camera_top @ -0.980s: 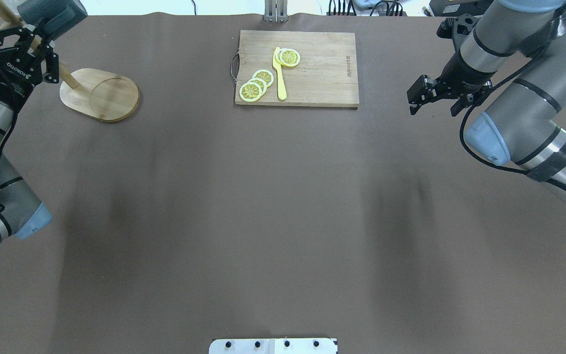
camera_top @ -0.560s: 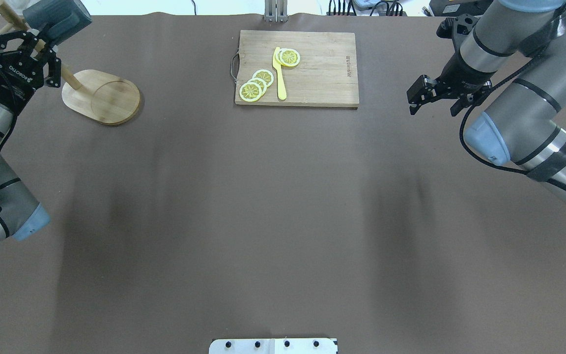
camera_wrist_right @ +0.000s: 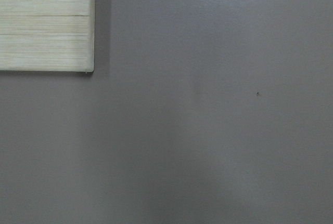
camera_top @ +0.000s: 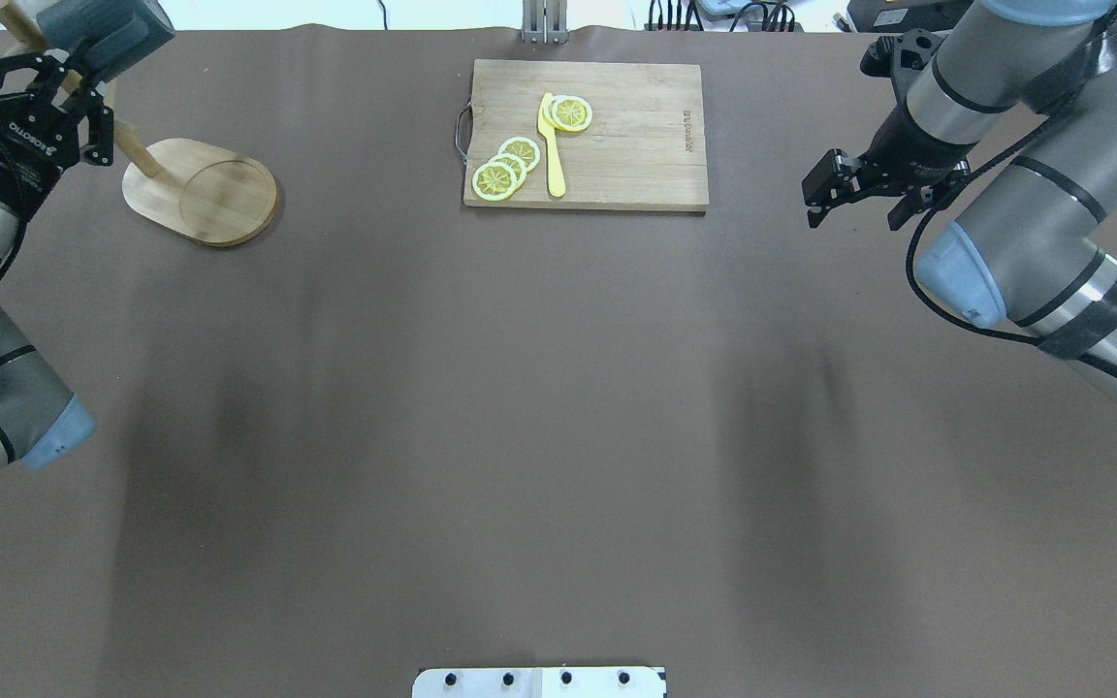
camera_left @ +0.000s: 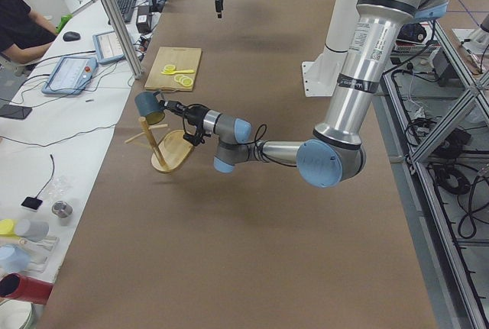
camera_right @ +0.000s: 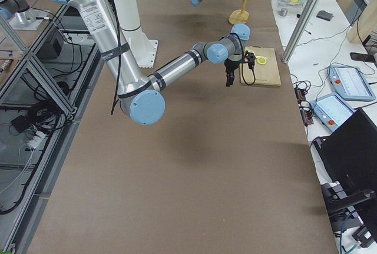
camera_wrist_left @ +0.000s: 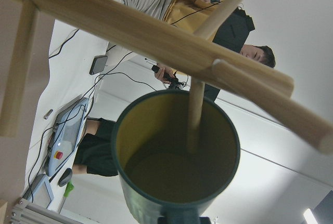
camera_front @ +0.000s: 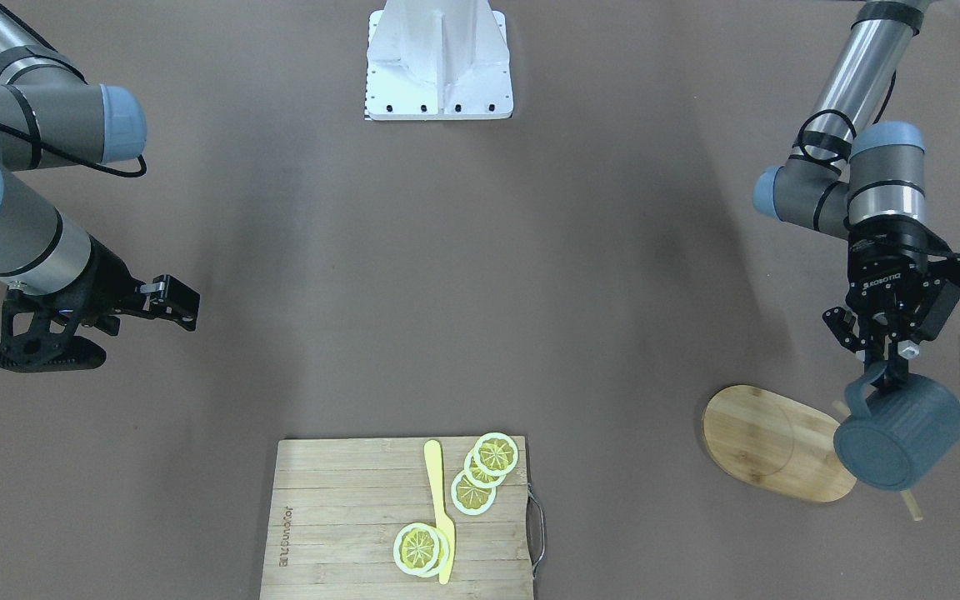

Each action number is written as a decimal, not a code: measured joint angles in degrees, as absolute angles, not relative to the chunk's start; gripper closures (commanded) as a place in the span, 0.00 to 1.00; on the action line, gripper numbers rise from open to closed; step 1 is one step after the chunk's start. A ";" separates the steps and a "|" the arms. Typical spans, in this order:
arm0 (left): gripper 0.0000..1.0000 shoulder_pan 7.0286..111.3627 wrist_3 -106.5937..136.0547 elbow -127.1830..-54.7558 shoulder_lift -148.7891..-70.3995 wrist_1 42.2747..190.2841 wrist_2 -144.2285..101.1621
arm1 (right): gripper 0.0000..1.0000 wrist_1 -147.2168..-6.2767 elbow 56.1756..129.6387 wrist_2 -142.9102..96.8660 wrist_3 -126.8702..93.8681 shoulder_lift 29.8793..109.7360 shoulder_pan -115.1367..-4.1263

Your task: Hang cup on storage rack

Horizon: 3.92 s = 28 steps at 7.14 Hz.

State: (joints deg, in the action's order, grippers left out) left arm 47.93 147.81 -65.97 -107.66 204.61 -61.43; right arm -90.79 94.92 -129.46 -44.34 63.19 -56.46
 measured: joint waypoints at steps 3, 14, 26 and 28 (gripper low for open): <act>0.02 48.54 148.18 -65.64 -107.65 204.55 -61.44 | 0.00 -90.79 94.92 -129.44 -44.38 63.19 -56.36; 0.02 49.17 148.43 -82.51 -94.39 203.43 -62.55 | 0.00 -90.79 95.37 -129.46 -44.64 63.17 -56.29; 0.02 76.51 70.91 -109.76 -89.02 166.01 -72.28 | 0.00 -91.14 95.26 -129.88 -32.60 72.13 -70.79; 0.02 82.02 52.28 -105.89 -89.37 159.46 -76.32 | 0.00 -91.26 94.96 -129.44 -27.17 76.42 -75.30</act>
